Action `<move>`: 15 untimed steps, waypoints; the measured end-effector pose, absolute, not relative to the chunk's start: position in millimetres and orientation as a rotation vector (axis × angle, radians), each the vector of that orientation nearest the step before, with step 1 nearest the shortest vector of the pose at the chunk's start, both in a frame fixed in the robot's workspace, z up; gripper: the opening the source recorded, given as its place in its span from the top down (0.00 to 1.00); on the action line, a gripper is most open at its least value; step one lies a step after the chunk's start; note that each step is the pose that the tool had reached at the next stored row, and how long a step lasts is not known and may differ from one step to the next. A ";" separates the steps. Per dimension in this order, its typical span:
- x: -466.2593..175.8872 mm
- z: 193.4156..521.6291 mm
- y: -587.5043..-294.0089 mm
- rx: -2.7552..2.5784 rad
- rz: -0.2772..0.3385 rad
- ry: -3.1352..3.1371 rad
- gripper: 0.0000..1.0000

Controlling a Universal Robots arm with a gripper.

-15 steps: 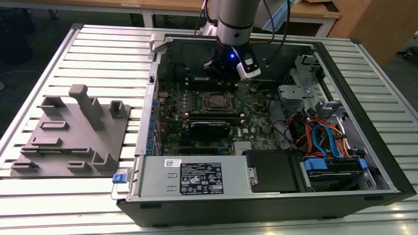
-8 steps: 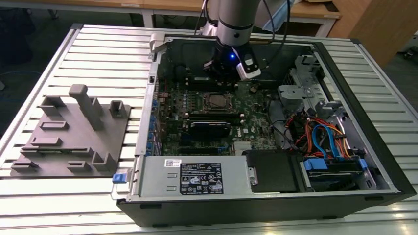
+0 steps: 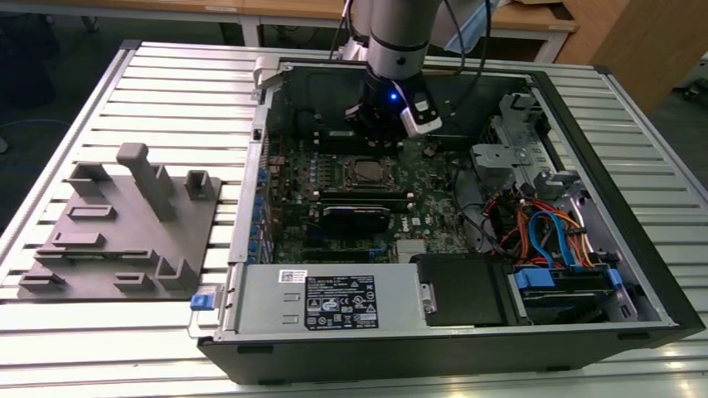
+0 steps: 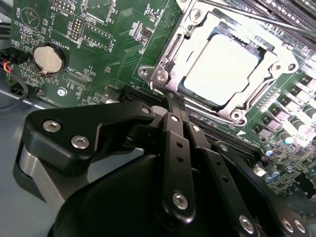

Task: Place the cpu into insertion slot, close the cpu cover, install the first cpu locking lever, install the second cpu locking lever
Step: 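Install the first cpu locking lever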

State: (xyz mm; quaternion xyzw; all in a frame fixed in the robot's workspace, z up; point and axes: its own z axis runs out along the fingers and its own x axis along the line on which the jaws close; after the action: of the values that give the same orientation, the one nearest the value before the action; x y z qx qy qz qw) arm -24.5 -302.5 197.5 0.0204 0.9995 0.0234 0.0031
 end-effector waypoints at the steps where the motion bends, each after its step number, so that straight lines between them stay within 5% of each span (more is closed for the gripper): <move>1: -24.4 197.0 -302.4 0.064 0.074 3.134 0.90; 15: -24.4 199.7 -302.5 0.064 0.114 3.135 0.90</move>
State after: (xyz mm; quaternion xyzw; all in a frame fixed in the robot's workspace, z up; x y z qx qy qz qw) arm -24.4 -302.5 199.7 0.0205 0.9991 0.0362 0.0018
